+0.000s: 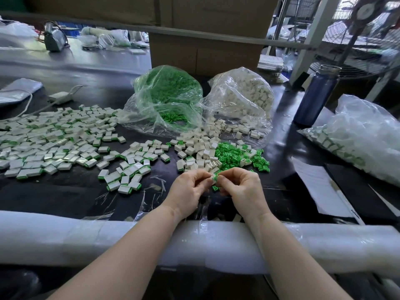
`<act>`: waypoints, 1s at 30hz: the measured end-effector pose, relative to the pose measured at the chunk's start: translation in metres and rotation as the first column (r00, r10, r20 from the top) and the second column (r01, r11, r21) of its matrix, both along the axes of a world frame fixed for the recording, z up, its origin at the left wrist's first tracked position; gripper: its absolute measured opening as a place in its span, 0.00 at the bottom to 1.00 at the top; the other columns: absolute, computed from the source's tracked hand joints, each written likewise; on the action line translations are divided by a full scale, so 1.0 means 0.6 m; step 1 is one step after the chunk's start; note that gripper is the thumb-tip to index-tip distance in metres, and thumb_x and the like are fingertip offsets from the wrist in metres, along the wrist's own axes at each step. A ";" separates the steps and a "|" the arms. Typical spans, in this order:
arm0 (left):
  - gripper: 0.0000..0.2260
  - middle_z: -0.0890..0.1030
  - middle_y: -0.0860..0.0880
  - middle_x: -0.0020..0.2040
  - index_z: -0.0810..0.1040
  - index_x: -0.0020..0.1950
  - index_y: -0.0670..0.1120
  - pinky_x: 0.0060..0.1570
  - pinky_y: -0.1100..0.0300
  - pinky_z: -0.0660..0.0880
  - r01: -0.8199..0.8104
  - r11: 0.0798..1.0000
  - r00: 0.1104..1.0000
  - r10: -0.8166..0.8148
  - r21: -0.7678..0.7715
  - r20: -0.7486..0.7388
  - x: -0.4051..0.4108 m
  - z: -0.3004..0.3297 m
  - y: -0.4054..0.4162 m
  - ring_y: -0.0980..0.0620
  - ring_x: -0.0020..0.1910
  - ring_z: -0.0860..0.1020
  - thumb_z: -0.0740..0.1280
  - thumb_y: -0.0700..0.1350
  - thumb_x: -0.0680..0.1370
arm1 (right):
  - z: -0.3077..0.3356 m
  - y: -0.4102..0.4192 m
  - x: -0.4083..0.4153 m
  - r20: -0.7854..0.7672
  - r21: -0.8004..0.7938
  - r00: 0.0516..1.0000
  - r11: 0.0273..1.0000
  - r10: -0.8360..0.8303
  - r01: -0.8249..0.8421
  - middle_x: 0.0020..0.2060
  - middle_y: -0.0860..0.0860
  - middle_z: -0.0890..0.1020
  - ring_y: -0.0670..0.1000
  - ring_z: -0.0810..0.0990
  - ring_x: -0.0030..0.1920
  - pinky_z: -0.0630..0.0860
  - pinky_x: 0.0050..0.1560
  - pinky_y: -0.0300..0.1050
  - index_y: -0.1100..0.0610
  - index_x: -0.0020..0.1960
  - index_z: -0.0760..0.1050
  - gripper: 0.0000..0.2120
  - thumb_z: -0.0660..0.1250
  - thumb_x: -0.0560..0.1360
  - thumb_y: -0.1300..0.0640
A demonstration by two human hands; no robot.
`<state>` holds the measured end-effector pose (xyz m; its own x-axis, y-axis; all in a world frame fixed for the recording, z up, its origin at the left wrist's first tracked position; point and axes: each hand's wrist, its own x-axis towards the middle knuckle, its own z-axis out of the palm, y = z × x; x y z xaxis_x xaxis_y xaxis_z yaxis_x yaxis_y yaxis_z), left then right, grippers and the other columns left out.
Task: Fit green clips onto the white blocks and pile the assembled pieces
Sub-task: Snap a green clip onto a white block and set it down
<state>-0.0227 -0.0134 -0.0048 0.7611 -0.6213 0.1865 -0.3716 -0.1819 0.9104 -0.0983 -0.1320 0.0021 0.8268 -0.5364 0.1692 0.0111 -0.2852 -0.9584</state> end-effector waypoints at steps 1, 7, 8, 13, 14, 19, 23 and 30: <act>0.04 0.82 0.43 0.44 0.81 0.48 0.43 0.51 0.58 0.74 0.003 1.000 1.000 -0.003 -0.005 0.000 0.001 0.000 0.001 0.49 0.44 0.79 0.66 0.40 0.76 | -0.001 0.000 0.000 -0.001 0.005 1.000 1.000 -0.001 0.001 0.30 0.51 0.81 0.44 0.77 0.30 0.78 0.34 0.39 0.56 0.37 0.79 0.07 0.70 0.72 0.65; 0.06 0.82 0.45 0.45 0.82 0.49 0.41 0.48 0.68 0.72 0.019 1.000 1.000 -0.019 -0.023 -0.001 0.004 -0.001 0.001 0.53 0.45 0.78 0.66 0.39 0.76 | -0.003 0.001 0.003 -0.048 -0.041 0.999 0.999 0.000 -0.002 0.30 0.53 0.80 0.49 0.76 0.30 0.76 0.34 0.48 0.57 0.37 0.77 0.07 0.69 0.73 0.62; 0.06 0.82 0.46 0.45 0.82 0.50 0.41 0.48 0.69 0.72 0.013 1.000 1.000 -0.013 -0.014 0.008 0.004 -0.001 0.001 0.53 0.46 0.78 0.66 0.39 0.76 | -0.004 0.001 0.003 -0.063 -0.065 0.998 0.998 0.001 -0.006 0.30 0.52 0.79 0.49 0.75 0.30 0.77 0.35 0.49 0.56 0.37 0.77 0.07 0.69 0.73 0.62; 0.07 0.81 0.48 0.44 0.82 0.51 0.40 0.49 0.67 0.71 -0.006 0.999 0.999 0.004 0.042 0.046 0.004 -0.003 0.001 0.52 0.47 0.78 0.67 0.40 0.76 | -0.004 0.001 0.004 -0.111 -0.136 0.994 0.990 0.013 -0.028 0.28 0.49 0.77 0.46 0.73 0.29 0.75 0.35 0.47 0.54 0.35 0.76 0.09 0.68 0.74 0.62; 0.07 0.80 0.50 0.42 0.82 0.50 0.40 0.47 0.69 0.71 -0.004 0.999 0.998 0.001 0.049 0.060 0.004 -0.003 0.001 0.54 0.44 0.77 0.67 0.39 0.76 | -0.004 0.001 0.004 -0.116 -0.138 0.993 0.990 0.015 -0.031 0.27 0.48 0.76 0.45 0.72 0.28 0.74 0.35 0.46 0.54 0.34 0.76 0.10 0.68 0.73 0.62; 0.05 0.73 0.56 0.35 0.83 0.46 0.39 0.42 0.72 0.67 0.017 0.996 0.988 -0.030 0.092 0.151 0.003 0.000 0.001 0.59 0.37 0.71 0.67 0.38 0.75 | -0.006 -0.002 0.005 -0.135 -0.146 0.991 0.989 0.012 -0.032 0.25 0.46 0.75 0.43 0.71 0.27 0.73 0.34 0.44 0.52 0.32 0.75 0.13 0.69 0.72 0.64; 0.06 0.75 0.56 0.36 0.83 0.47 0.40 0.42 0.74 0.67 -0.001 0.996 0.991 -0.012 0.094 0.135 0.003 0.000 0.001 0.59 0.39 0.73 0.67 0.39 0.75 | -0.007 -0.003 0.004 -0.134 -0.141 0.991 0.989 0.032 -0.051 0.24 0.45 0.74 0.43 0.71 0.27 0.72 0.32 0.42 0.52 0.32 0.75 0.13 0.69 0.72 0.64; 0.05 0.73 0.56 0.35 0.83 0.47 0.40 0.46 0.63 0.70 0.005 0.994 0.991 -0.020 0.110 0.136 0.001 0.001 0.000 0.54 0.39 0.73 0.68 0.39 0.75 | -0.009 -0.003 0.007 -0.147 -0.096 0.989 0.995 0.004 -0.019 0.22 0.45 0.75 0.43 0.72 0.25 0.73 0.31 0.42 0.54 0.31 0.76 0.12 0.69 0.72 0.64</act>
